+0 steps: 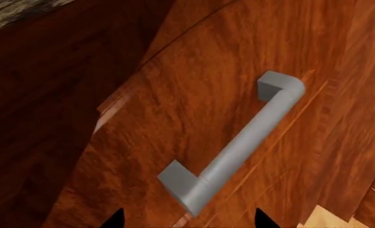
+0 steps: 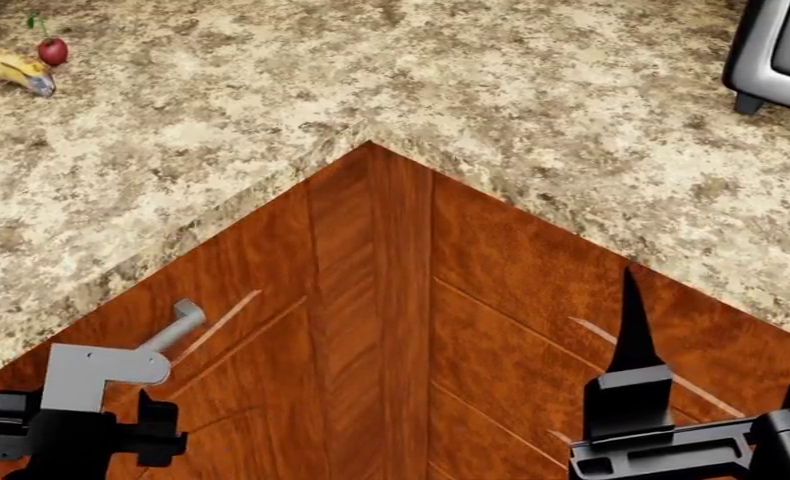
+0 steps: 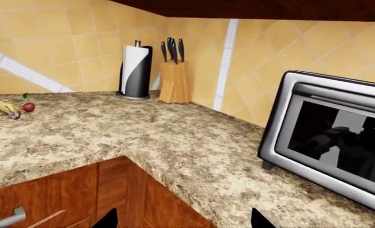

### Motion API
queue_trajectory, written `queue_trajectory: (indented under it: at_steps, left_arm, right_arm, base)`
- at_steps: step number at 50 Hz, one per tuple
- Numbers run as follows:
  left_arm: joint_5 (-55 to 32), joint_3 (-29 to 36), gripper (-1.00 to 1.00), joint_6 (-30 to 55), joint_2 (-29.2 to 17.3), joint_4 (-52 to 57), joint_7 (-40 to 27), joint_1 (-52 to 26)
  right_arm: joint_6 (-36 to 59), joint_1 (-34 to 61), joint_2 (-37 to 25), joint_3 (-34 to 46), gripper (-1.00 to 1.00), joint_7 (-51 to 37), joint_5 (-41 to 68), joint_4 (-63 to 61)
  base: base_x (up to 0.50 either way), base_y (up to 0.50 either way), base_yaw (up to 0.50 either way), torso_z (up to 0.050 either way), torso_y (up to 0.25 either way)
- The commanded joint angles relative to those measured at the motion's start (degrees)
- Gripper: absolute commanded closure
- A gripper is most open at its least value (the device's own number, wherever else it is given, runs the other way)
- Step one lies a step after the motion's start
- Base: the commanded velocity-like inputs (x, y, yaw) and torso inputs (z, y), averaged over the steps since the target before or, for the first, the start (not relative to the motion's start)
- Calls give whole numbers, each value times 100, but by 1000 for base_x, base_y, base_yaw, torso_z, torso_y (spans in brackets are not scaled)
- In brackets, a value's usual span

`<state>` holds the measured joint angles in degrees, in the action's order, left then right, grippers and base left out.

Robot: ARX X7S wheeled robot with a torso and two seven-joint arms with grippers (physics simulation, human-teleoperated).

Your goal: Close the right drawer.

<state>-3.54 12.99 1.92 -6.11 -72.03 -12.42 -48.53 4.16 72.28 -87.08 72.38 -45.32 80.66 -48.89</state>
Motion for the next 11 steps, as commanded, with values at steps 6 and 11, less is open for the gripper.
queue_trajectory:
  at_steps: [6,11]
  left_arm:
    - [348,-605,-100,79,-309,-296,-460,74]
    - [334,-588,-100,-161,-206,-296,-290,152]
  right_arm:
    - [-71,-76,34,27,-100,-6,-52,16]
    - [-68,-93,60,30,-100,-11,-59,21]
  base:
    - [2,1,3,0,0]
    - [0,0,0,0,0]
